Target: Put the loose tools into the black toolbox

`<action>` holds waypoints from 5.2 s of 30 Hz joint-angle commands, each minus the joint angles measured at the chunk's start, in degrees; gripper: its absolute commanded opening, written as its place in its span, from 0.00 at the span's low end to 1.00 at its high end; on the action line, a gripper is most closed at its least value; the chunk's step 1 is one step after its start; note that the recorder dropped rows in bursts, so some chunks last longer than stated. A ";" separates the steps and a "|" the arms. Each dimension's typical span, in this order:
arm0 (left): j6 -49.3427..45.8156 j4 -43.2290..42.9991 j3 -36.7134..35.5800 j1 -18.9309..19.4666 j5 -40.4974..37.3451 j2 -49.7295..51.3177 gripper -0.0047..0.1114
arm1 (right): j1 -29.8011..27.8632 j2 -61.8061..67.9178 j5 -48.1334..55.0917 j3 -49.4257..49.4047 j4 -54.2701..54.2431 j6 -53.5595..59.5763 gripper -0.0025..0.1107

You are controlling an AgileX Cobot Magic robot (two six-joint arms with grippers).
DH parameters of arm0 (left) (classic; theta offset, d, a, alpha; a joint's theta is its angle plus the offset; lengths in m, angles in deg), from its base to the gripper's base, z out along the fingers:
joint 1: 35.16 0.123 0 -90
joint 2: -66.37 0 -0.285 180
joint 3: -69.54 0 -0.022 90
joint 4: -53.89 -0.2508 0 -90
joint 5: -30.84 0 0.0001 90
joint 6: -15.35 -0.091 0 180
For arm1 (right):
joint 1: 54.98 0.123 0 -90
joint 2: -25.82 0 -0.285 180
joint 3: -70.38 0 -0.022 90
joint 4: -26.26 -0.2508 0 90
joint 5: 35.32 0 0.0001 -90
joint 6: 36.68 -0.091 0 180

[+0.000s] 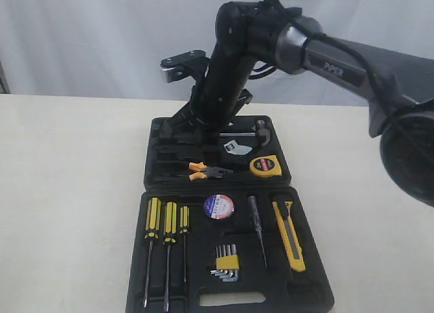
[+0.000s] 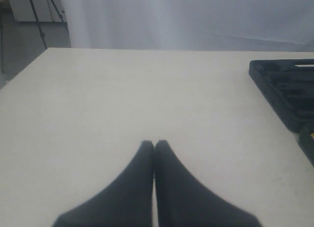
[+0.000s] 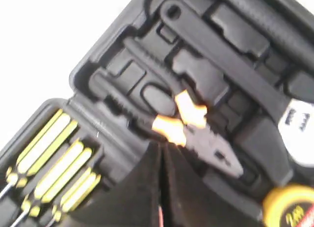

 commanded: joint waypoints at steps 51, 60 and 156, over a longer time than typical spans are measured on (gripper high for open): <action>0.33 0.00 -0.15 -0.27 0.31 -0.07 0.04 | 27.81 -47.66 -32.58 -76.94 8.74 -6.80 0.02; 0.33 0.00 -0.15 -0.27 0.31 -0.07 0.04 | 27.81 -47.66 -30.31 -76.94 8.74 -6.80 0.16; 0.33 0.00 -0.15 -0.27 0.31 -0.07 0.04 | 20.88 -46.42 -9.02 -51.33 41.90 -5.90 0.02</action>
